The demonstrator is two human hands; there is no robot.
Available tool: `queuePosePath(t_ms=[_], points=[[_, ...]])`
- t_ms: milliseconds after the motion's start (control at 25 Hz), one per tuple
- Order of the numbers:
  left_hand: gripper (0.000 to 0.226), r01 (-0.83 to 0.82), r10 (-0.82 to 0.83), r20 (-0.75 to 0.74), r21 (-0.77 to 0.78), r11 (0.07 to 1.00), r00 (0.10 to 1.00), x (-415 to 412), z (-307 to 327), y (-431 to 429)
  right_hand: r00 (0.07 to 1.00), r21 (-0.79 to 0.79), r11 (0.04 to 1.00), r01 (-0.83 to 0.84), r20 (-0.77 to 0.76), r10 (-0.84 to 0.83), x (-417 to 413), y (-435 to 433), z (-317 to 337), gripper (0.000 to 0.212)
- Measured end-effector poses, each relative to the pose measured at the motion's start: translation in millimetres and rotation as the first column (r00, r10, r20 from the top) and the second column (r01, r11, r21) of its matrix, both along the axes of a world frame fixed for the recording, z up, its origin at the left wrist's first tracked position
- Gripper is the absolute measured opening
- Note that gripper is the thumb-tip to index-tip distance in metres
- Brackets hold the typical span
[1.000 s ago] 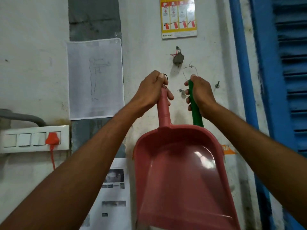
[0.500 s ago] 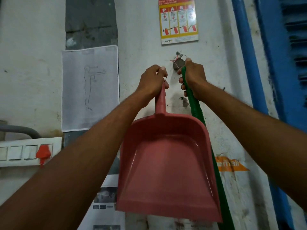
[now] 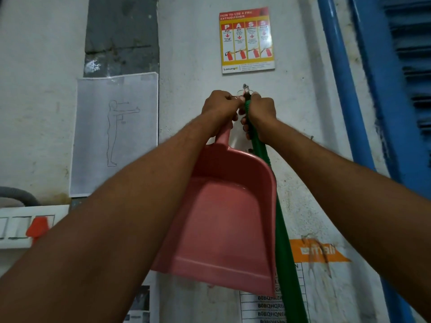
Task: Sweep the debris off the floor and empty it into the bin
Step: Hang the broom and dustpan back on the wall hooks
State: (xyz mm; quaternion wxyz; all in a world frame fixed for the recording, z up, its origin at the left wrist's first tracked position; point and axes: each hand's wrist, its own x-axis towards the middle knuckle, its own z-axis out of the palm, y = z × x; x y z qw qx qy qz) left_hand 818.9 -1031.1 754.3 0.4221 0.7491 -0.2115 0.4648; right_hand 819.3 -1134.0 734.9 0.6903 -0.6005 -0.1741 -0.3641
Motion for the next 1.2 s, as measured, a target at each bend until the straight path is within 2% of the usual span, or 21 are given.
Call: queuePosePath(t_ms=[240, 360, 440, 480, 560, 600, 640, 680, 720, 760, 800, 960, 1040, 1200], points=[[0.010, -0.107, 0.110, -0.039, 0.071, 0.992, 0.993, 18.1, -5.2, -2.4, 0.996, 0.064, 0.998, 0.001, -0.087, 0.005, 19.3, -3.2, -9.6, 0.051], [0.018, -0.213, 0.212, 0.024, 0.153, 0.965, 0.977, 14.9, -12.2, 0.3, 0.972, -0.113, 0.971, 0.212, -0.076, -0.222, 14.7, -2.4, -18.9, 0.033], [0.036, -0.256, 0.248, 0.065, 0.186, 0.949, 0.966, 6.6, -14.0, 10.4, 0.923, -0.241, 0.898, 0.368, -0.020, -0.383, 12.0, -8.5, -22.2, 0.031], [0.045, -0.240, 0.231, 0.076, 0.167, 0.956, 0.970, 1.8, -15.0, 16.4, 0.891, -0.279, 0.852, 0.442, 0.026, -0.454, 12.6, -13.3, -24.6, 0.033], [0.053, -0.133, 0.126, 0.091, 0.080, 0.988, 0.988, -8.3, -15.9, 25.1, 0.835, -0.248, 0.797, 0.551, 0.177, -0.522, 7.5, -21.5, -32.9, 0.034], [0.053, -0.065, 0.061, 0.101, 0.038, 0.997, 0.993, -14.3, -15.9, 25.6, 0.841, -0.234, 0.813, 0.533, 0.254, -0.478, 4.5, -23.3, -34.6, 0.032], [0.053, 0.002, -0.003, 0.107, 0.009, 1.000, 0.994, -19.3, -15.9, 22.3, 0.887, -0.232, 0.875, 0.425, 0.297, -0.353, -0.6, -23.1, -33.5, 0.029], [0.052, 0.068, -0.066, 0.115, -0.008, 0.998, 0.991, -23.7, -15.9, 16.9, 0.951, -0.247, 0.943, 0.221, 0.268, -0.153, -7.4, -19.8, -31.2, 0.024], [0.051, 0.124, -0.121, 0.127, -0.022, 0.992, 0.985, -26.0, -14.5, 10.5, 0.980, -0.262, 0.965, -0.023, 0.183, 0.073, -18.9, -15.0, -30.5, 0.019], [0.050, 0.169, -0.163, 0.137, -0.036, 0.985, 0.977, -26.6, -11.7, 4.5, 0.967, -0.250, 0.946, -0.205, 0.097, 0.235, -26.2, -12.6, -29.0, 0.014], [0.050, 0.195, -0.187, 0.140, -0.050, 0.979, 0.972, -25.5, -8.5, -0.7, 0.952, -0.235, 0.930, -0.282, 0.055, 0.303, -29.9, -13.2, -27.6, 0.011], [0.052, 0.237, -0.232, 0.106, -0.039, 0.971, 0.967, -11.0, -1.1, -14.9, 0.965, -0.229, 0.948, -0.222, 0.083, 0.247, -23.8, -30.4, -20.1, 0.015], [0.052, 0.215, -0.210, 0.119, -0.031, 0.976, 0.971, -7.7, 0.7, -21.0, 0.977, -0.185, 0.968, -0.171, 0.094, 0.190, -25.0, -36.8, -14.4, 0.008], [0.039, 0.235, -0.222, 0.162, -0.067, 0.970, 0.961, 0.6, 5.4, -21.7, 0.987, -0.203, 0.978, -0.056, 0.137, 0.085, -25.0, -43.3, 1.4, 0.009]])
